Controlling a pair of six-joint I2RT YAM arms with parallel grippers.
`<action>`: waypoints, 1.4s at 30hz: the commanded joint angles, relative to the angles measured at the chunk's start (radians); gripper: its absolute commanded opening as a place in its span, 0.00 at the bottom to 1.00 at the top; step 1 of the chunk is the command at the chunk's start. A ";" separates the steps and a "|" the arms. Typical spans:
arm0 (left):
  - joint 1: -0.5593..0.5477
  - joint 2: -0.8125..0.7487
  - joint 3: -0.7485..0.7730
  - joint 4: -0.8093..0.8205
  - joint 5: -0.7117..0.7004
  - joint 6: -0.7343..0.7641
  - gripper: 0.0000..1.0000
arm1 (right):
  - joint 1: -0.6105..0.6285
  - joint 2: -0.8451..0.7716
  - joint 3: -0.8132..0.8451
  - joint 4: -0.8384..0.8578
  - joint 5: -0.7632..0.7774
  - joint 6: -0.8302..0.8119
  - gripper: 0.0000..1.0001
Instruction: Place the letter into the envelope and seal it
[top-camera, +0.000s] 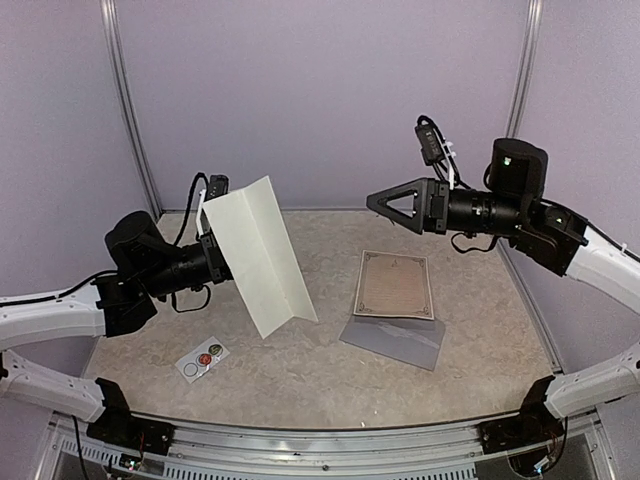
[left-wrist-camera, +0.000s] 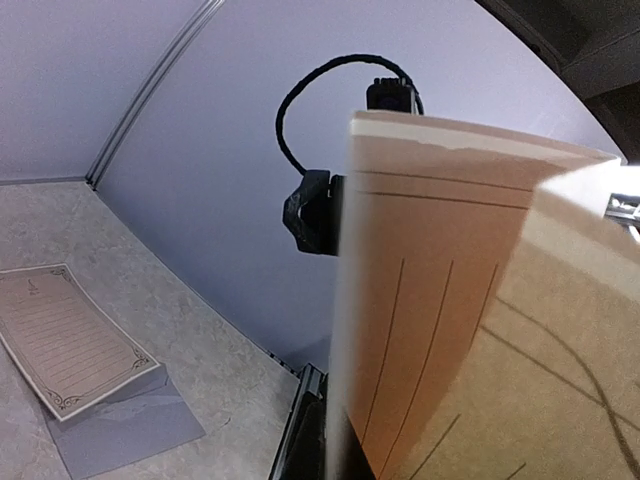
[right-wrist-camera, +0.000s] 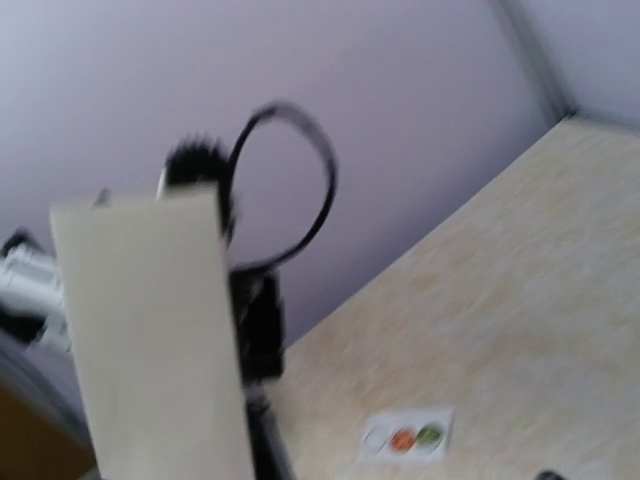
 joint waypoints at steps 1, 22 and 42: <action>0.004 -0.015 0.028 -0.058 -0.051 0.015 0.00 | 0.070 0.019 0.001 0.054 -0.108 -0.034 0.89; 0.000 0.058 0.089 -0.199 -0.184 -0.058 0.00 | 0.281 0.315 0.239 -0.174 0.263 -0.115 0.79; 0.107 -0.127 -0.055 -0.258 -0.164 -0.063 0.52 | 0.222 0.288 0.167 -0.164 0.373 -0.009 0.00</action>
